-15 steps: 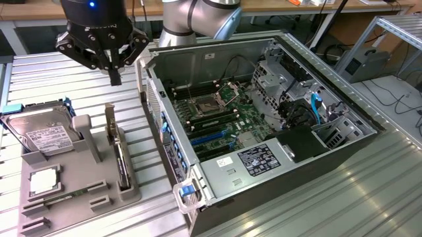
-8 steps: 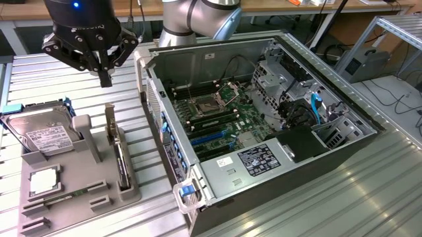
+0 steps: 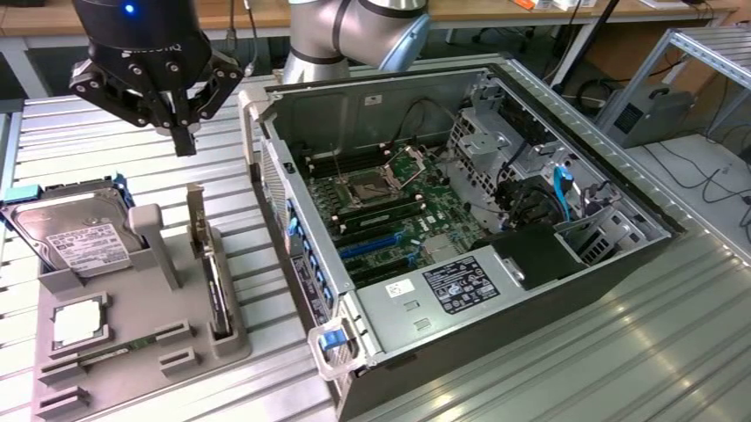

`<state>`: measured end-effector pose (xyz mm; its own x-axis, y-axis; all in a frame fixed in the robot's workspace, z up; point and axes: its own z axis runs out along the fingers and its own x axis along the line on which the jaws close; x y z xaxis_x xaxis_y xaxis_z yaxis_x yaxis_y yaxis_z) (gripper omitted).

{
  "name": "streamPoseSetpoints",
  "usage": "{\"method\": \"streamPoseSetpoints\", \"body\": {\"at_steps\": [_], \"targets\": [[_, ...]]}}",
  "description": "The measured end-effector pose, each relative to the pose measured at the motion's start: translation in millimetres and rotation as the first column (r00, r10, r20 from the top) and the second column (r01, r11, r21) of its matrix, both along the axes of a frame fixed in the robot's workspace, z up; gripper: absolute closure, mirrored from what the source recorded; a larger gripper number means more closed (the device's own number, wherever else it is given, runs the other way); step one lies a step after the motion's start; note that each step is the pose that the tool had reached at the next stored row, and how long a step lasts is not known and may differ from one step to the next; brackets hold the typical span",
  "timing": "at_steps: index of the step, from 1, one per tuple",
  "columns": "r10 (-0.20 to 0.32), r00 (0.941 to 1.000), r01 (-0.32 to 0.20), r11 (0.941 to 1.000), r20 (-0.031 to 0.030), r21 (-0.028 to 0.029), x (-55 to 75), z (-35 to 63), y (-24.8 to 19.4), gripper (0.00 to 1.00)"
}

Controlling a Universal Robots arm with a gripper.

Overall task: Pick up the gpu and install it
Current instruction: 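Reach for the gpu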

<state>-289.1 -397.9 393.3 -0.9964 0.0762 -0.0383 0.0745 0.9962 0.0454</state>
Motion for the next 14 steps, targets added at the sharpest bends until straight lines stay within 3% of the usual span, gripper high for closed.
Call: {"method": "streamPoseSetpoints", "body": {"at_steps": [7, 14], "targets": [[0.000, 1.0000, 0.000, 1.0000, 0.0000, 0.0001, -3.2, 0.0, -3.8, 0.89], [0.000, 1.0000, 0.000, 1.0000, 0.0001, 0.0001, -5.7, 0.0, -11.9, 0.89]]}}
